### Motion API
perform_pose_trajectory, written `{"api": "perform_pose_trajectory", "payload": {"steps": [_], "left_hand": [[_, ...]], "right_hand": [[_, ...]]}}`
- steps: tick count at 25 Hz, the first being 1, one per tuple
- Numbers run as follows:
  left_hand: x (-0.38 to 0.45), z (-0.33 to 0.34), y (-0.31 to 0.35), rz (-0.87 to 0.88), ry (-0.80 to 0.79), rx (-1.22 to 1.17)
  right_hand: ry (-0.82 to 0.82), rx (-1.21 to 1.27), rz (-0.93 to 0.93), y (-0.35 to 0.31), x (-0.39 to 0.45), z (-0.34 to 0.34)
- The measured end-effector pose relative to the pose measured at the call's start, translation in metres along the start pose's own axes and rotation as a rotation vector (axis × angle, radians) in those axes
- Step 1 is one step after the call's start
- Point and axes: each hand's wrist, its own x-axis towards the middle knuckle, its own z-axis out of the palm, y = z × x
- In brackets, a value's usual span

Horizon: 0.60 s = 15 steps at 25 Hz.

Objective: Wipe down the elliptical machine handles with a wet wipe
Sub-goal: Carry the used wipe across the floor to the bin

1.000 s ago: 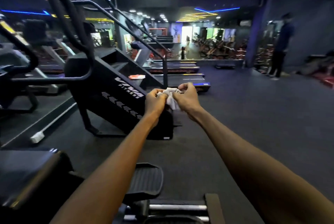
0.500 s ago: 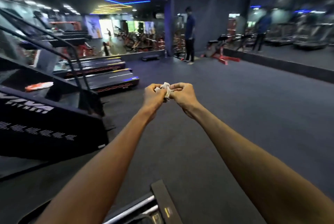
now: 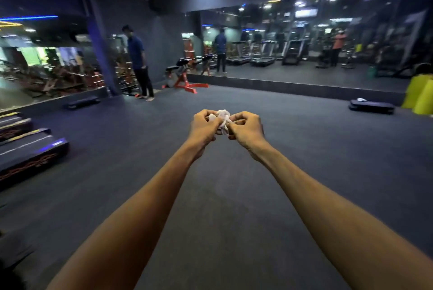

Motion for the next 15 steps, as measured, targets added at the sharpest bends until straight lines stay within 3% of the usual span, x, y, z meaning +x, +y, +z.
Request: {"api": "perform_pose_trajectory", "payload": {"steps": [7, 15], "left_hand": [[0.027, 0.138, 0.025, 0.063, -0.289, -0.099], [0.023, 0.373, 0.043, 0.097, -0.596, -0.130]], "right_hand": [[0.265, -0.051, 0.028, 0.029, 0.039, -0.122], [0.586, -0.098, 0.101, 0.094, 0.070, -0.325]]}}
